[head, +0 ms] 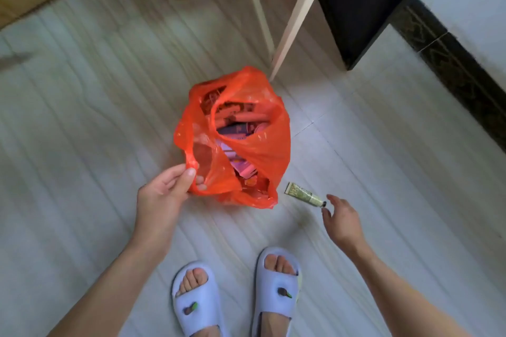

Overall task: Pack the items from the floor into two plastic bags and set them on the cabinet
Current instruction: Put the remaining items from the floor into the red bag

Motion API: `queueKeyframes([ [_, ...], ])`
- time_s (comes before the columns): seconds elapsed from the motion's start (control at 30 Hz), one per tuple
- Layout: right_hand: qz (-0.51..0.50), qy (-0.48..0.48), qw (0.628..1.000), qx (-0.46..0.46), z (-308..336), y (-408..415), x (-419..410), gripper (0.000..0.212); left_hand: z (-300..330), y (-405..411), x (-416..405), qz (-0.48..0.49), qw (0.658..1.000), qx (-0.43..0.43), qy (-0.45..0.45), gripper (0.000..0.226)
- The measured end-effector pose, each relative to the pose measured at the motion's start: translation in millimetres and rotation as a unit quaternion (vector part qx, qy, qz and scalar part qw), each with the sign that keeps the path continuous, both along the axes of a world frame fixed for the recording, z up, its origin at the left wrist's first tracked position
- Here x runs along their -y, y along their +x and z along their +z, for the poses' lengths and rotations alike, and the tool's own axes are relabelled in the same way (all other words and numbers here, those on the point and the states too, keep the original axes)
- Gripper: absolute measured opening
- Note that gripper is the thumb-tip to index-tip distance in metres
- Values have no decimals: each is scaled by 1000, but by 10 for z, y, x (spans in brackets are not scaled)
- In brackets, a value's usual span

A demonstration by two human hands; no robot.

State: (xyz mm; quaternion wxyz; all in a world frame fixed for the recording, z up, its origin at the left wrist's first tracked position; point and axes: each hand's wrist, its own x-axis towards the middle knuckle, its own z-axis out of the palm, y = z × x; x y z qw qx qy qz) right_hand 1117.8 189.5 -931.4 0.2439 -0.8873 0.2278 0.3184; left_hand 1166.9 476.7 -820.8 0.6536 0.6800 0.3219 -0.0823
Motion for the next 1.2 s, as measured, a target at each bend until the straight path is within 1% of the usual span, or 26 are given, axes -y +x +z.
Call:
queueKeyframes([
  [0.07, 41, -33, 998, -19, -311, -51, 39, 45, -195, -51, -72, 5, 1000, 13, 21, 13],
  [0.17, 109, -76, 991, -15, -760, -20, 20, 50, -474, -98, -177, 18, 999, 31, 35, 13],
  [0.27, 168, -132, 977, -19, -1100, 36, -43, 45, -692, -131, -215, 20, 999, 22, 40, 14],
  [0.33, 154, -153, 976, -6, -1248, 19, -118, 39, -754, -109, -219, 11, 999, 19, 39, 16],
  [0.4, 114, -144, 983, 12, -1272, -41, -190, 33, -747, -88, -191, 8, 999, 17, 35, 17],
  [0.47, 35, -93, 994, 33, -1128, -84, -292, 31, -672, -84, -194, 6, 999, 12, 31, 15],
  [0.53, -38, -21, 997, 62, -823, -122, -399, 31, -506, -108, -199, 20, 1000, 2, 17, 15],
  [0.63, -90, 48, 990, 102, -207, -170, -563, 28, -135, -168, -211, 34, 999, -9, 8, 14],
  [0.73, -143, 78, 973, 163, 493, -162, -768, 19, 249, -171, -284, 32, 999, -27, 25, 13],
  [0.8, -132, 103, 964, 206, 919, -111, -913, 23, 457, -145, -322, 12, 999, -37, 36, 13],
  [0.9, -58, 152, 963, 216, 1297, 64, -1148, 33, 670, -114, -316, -19, 998, -51, 39, 11],
  [0.97, -24, 158, 965, 209, 1393, 239, -1303, 34, 750, -115, -302, -28, 997, -55, 43, 11],
  [1.03, -7, 161, 967, 197, 1406, 410, -1445, 30, 779, -137, -306, -25, 997, -60, 44, 13],
  [1.13, 16, 161, 971, 176, 1396, 584, -1557, 32, 781, -164, -329, -14, 997, -74, 32, 15],
  [1.2, 16, 150, 969, 194, 1439, 689, -1566, 31, 777, -171, -345, -11, 996, -82, 29, 15],
])
